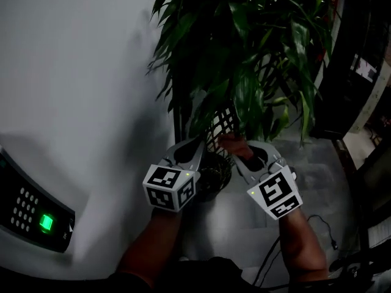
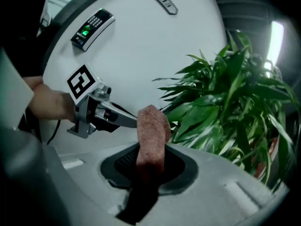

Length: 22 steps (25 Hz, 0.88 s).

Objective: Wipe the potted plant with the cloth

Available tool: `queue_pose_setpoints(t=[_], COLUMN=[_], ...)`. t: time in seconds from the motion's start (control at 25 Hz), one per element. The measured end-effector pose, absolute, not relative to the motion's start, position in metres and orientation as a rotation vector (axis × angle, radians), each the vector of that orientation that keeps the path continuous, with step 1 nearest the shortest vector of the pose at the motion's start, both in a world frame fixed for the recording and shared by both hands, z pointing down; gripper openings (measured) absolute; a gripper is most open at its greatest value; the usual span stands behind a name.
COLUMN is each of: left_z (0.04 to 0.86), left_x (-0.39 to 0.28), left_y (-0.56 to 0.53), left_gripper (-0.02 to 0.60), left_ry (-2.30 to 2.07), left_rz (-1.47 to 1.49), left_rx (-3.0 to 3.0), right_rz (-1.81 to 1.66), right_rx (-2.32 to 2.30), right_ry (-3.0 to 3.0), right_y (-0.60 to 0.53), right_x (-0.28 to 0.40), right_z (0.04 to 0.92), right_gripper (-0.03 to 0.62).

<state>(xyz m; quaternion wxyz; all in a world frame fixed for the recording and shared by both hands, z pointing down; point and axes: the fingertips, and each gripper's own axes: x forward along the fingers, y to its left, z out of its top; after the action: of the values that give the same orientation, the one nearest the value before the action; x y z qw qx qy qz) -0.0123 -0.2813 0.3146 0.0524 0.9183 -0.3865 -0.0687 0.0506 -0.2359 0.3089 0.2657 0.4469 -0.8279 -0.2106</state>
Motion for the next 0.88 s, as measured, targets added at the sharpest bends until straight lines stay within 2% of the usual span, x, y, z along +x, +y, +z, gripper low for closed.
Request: queue_pose_setpoints(t=[0.12, 0.4, 0.88], left_z=[0.318, 0.350, 0.408], left_x=[-0.005, -0.006, 0.007], left_y=[-0.271, -0.218, -0.109], left_gripper=[0.018, 0.017, 0.017], left_ry=[-1.171, -1.164, -1.207], left_rz=[-0.173, -0.066, 0.028], left_rx=[2.801, 2.753, 2.649], right_rz=[-0.458, -0.122, 0.071], right_rx=[1.299, 1.450, 1.382], right_ry=[-2.369, -2.612, -2.713], right_y=[-0.224, -0.180, -0.077], right_x=[0.065, 0.101, 0.132], right_z=[0.310, 0.335, 0.401], right_gripper=[0.071, 0.072, 0.072])
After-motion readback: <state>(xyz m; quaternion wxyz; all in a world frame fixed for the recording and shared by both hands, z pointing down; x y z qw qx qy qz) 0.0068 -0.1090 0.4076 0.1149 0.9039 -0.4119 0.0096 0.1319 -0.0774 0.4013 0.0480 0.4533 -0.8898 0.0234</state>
